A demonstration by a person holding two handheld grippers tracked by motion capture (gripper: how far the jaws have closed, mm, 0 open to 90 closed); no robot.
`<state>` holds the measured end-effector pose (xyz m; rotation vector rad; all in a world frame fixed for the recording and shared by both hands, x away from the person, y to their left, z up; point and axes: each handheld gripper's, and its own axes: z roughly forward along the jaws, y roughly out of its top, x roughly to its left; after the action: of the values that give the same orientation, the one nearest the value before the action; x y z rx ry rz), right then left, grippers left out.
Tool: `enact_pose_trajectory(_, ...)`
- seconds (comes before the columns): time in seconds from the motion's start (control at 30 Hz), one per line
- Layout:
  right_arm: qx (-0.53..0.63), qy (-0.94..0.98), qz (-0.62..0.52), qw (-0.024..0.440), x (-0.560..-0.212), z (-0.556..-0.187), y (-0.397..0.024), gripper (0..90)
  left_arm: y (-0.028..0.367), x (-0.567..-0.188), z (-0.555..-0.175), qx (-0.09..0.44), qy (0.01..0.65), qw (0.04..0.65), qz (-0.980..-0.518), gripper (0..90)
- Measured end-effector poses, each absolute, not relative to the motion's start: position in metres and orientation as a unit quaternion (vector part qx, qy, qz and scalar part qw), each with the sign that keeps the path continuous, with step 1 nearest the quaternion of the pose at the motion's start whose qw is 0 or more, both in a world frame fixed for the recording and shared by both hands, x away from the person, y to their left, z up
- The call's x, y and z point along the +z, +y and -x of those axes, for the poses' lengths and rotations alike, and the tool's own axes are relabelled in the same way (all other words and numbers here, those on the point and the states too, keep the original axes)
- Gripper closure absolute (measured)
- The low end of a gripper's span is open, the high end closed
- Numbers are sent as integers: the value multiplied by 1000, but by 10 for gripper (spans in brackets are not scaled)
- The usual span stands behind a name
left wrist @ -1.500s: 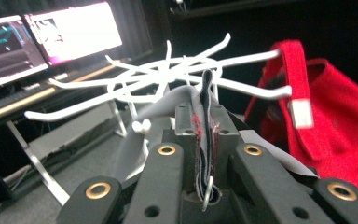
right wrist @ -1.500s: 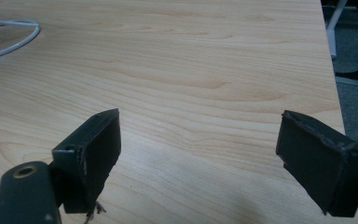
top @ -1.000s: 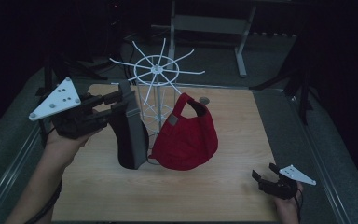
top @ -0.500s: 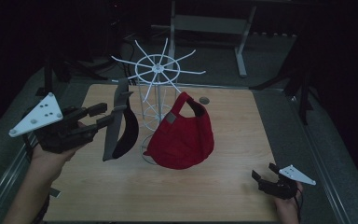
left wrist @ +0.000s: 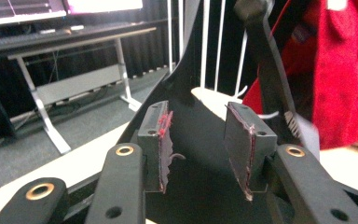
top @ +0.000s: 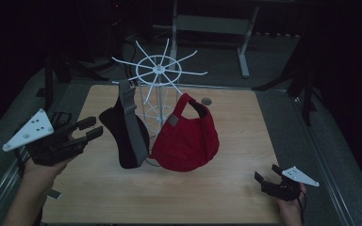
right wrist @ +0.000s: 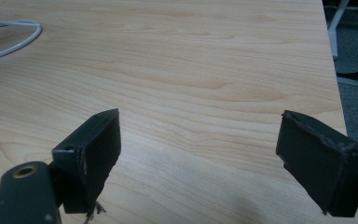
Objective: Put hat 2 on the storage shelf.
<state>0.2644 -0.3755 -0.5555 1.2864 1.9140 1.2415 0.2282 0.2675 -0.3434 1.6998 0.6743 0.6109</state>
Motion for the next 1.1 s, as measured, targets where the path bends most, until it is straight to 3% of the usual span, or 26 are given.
enact_pose_trajectory(1.1, 461, 704, -474, 258, -556, -264, -376, 137, 295, -475, -230, 225, 360, 531, -733, 613)
